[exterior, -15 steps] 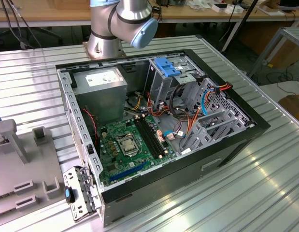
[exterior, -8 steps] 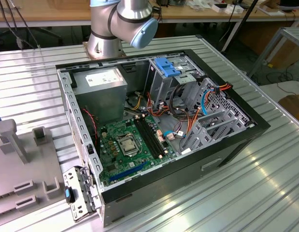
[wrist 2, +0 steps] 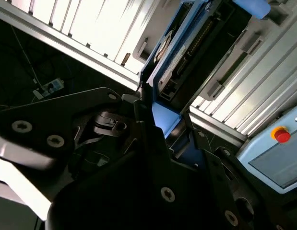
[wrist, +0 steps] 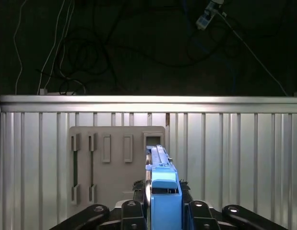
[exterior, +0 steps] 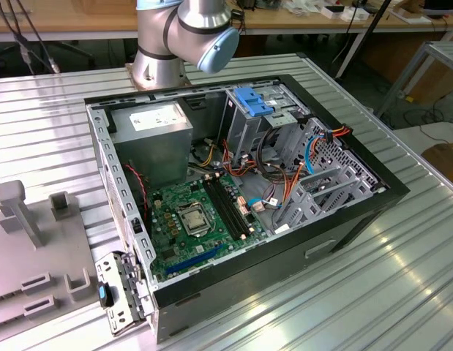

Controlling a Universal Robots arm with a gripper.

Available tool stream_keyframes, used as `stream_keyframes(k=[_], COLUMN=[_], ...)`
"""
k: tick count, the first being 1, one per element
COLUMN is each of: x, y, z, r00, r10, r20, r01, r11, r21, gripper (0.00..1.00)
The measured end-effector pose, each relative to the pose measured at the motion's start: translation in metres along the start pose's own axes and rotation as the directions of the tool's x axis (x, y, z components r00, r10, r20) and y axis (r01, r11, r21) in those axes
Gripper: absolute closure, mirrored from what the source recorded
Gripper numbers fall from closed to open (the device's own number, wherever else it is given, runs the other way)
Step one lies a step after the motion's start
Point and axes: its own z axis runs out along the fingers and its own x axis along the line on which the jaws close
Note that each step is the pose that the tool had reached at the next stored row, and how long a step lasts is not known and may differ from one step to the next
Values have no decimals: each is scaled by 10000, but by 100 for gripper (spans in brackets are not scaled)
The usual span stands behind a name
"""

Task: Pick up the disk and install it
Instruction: 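Pick up the disk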

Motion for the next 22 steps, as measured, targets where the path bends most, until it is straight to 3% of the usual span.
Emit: stream_keyframes(k=[6, 8, 11, 13, 16, 21, 22], x=[-4, -7, -9, -12, -15, -15, -15], y=[0, 0, 1, 1, 1, -5, -33], z=[-292, -445, -615, -785, -966, -968, -966], r00=[10000, 10000, 10000, 10000, 10000, 10000, 10000], r10=[0, 0, 0, 0, 0, 0, 0], r20=[-3, -5, -3, -5, -6, -7, -7], r01=[0, 0, 0, 0, 0, 0, 0], r11=[10000, 10000, 10000, 10000, 10000, 10000, 10000], r21=[0, -3, 1, -2, -1, -2, 0], gripper=[63, 63, 63, 63, 63, 63, 63])
